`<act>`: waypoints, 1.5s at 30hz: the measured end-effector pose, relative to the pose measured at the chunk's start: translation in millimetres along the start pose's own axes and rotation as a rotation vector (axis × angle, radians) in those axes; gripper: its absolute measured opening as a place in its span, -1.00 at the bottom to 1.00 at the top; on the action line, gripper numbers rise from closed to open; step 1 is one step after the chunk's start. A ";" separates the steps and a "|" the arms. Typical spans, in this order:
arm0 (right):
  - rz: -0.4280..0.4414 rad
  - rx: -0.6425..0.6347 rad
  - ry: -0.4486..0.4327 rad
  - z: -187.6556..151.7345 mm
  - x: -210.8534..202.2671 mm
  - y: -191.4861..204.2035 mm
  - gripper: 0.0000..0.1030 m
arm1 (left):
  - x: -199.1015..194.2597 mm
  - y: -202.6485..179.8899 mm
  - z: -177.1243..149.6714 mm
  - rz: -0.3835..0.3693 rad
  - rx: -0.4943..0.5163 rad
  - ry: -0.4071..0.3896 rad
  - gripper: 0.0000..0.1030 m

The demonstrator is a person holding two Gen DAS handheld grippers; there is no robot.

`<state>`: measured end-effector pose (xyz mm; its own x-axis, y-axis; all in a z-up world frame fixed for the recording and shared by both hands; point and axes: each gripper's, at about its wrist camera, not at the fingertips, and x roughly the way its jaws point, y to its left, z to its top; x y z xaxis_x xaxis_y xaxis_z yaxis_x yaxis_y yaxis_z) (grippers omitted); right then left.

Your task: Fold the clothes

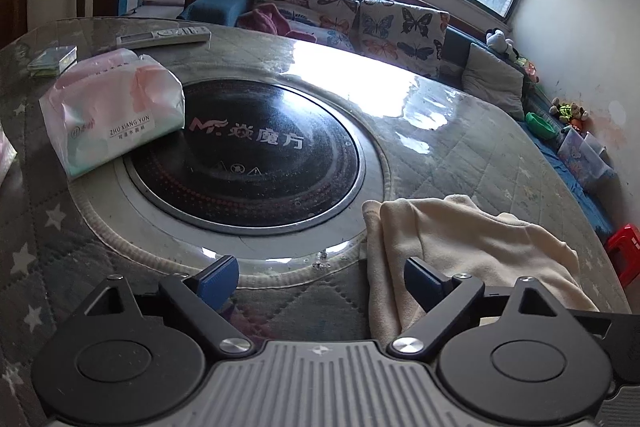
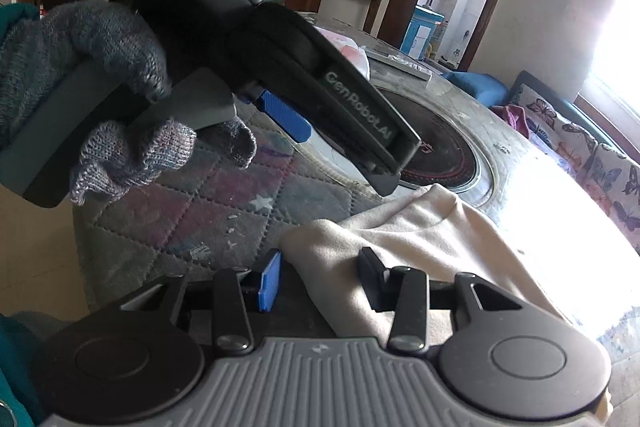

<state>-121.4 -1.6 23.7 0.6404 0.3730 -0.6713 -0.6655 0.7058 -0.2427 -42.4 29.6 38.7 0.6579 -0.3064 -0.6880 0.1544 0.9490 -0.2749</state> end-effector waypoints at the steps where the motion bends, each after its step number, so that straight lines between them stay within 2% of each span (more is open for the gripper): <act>1: -0.007 -0.004 -0.001 -0.2 0.4 0.4 -0.31 | 0.5 -0.5 0.5 -0.005 -0.004 0.003 0.79; 2: -0.012 -0.006 -0.001 -0.4 0.8 0.7 -0.33 | 0.8 -1.0 1.0 -0.012 -0.009 0.007 0.79; 6: -0.010 0.036 -0.003 -0.8 -0.1 -6.7 -0.68 | 1.5 -3.7 2.7 -0.033 -0.024 0.016 0.80; 9: 0.037 0.144 -0.020 -0.1 -6.0 -23.1 -0.82 | 2.4 -5.4 3.7 -0.061 -0.047 0.026 0.80; 12: 0.071 0.224 -0.040 -0.3 -12.2 -35.6 -0.85 | 3.6 -6.7 6.1 -0.092 -0.084 0.036 0.79; 18: 0.131 0.371 -0.090 -3.8 -26.4 -60.7 -0.87 | 7.9 -3.4 11.2 -0.180 -0.223 0.067 0.77; 24: 0.162 0.457 -0.151 -12.6 -43.5 -80.0 -0.88 | 20.5 -6.0 12.6 -0.248 -0.323 0.122 0.71; 27: 0.180 0.488 -0.173 -17.5 -49.6 -88.1 -0.88 | 29.6 -9.5 11.4 -0.287 -0.365 0.157 0.60; 30: 0.191 0.492 -0.188 -21.1 -52.5 -91.3 -0.88 | 40.4 -13.1 9.4 -0.323 -0.408 0.195 0.34; 32: 0.202 0.481 -0.193 -23.0 -52.1 -90.9 -0.89 | 46.3 -14.7 8.6 -0.329 -0.421 0.209 -0.07; 33: 0.208 0.477 -0.193 -24.5 -52.6 -90.6 -0.89 | 48.8 -15.4 8.4 -0.322 -0.424 0.215 -0.18; 35: 0.218 0.468 -0.192 -27.3 -53.3 -89.8 -0.89 | 51.1 -16.5 7.3 -0.303 -0.419 0.216 -0.60; 37: 0.211 0.459 -0.190 -30.6 -52.7 -88.3 -0.87 | 52.5 -15.2 6.5 -0.291 -0.420 0.216 -0.65; 40: 0.202 0.468 -0.188 -37.5 -55.0 -89.2 -0.71 | 51.6 -16.2 6.3 -0.282 -0.398 0.209 -0.68; 42: 0.184 0.488 -0.190 -43.6 -59.5 -92.7 -0.68 | 49.9 -18.3 6.4 -0.272 -0.373 0.200 -0.68; 44: 0.124 0.527 -0.184 -55.4 -68.3 -101.6 -0.63 | 49.2 -20.6 6.5 -0.266 -0.350 0.195 -0.68; 45: 0.093 0.546 -0.179 -61.7 -71.3 -107.1 -0.54 | 48.9 -21.6 6.7 -0.264 -0.338 0.192 -0.68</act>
<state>-119.5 -140.9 54.3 0.6752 0.5109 -0.5320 -0.4588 0.8557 0.2395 -8.6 -5.4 15.6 0.4753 -0.5722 -0.6683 0.0279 0.7691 -0.6386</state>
